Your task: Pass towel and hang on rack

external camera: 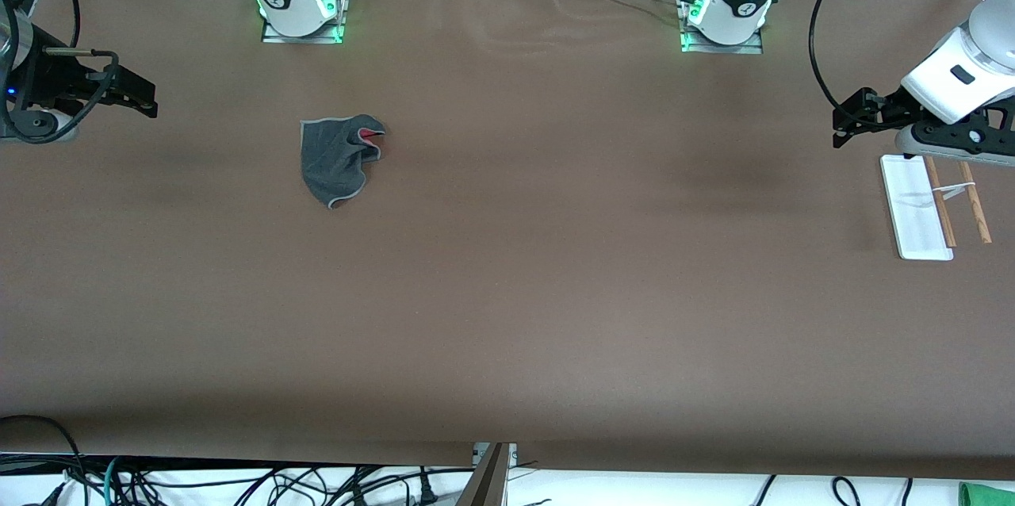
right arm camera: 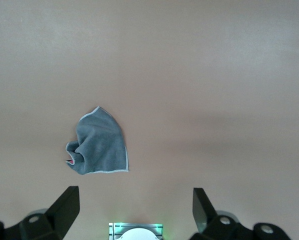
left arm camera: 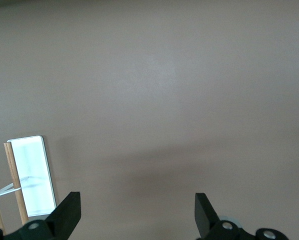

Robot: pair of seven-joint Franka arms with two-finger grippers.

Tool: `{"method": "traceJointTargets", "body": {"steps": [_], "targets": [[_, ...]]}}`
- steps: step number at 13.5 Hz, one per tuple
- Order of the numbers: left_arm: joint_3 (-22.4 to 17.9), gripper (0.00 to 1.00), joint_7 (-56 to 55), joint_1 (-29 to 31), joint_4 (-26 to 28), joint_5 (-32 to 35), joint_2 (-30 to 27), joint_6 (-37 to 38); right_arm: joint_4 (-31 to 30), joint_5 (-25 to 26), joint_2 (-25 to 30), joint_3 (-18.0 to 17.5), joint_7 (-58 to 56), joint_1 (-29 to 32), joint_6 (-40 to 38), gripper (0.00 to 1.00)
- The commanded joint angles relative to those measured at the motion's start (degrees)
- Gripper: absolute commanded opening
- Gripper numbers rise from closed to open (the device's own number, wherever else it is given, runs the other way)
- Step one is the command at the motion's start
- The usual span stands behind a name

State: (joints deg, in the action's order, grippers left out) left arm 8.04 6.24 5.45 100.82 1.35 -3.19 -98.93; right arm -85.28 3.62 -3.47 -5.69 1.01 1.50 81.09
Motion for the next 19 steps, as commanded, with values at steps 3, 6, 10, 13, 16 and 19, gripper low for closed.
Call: {"method": "traceJointTargets", "body": {"steps": [3,6,10,13,16,19], "targets": [[0.49,1.00,-0.09,0.61,-1.85,-1.00,0.81,1.46,0.90,-1.42,-0.22,0.24,-0.30,0.34,-0.41,1.00],[0.49,1.00,-0.09,0.61,-1.94,-1.00,0.81,1.46,0.90,-1.42,-0.22,0.15,-0.48,0.34,-0.41,1.00],[0.58,1.00,0.26,0.61,-1.94,-0.65,0.81,1.55,0.90,-1.42,-0.22,0.15,-0.22,0.34,-0.32,1.00],[0.49,1.00,0.17,0.61,-1.94,-0.74,0.81,1.55,0.56,-1.68,-0.83,0.15,0.04,-0.01,-0.23,1.00],[0.40,1.00,0.08,0.61,-1.94,-0.74,0.90,1.55,-0.76,-1.95,-1.44,-0.64,0.57,-0.27,1.79,1.00],[0.40,1.00,0.17,0.61,-1.94,-0.74,0.81,1.55,-2.69,-1.42,-3.20,-3.88,0.49,-0.27,2.31,1.00]]}}
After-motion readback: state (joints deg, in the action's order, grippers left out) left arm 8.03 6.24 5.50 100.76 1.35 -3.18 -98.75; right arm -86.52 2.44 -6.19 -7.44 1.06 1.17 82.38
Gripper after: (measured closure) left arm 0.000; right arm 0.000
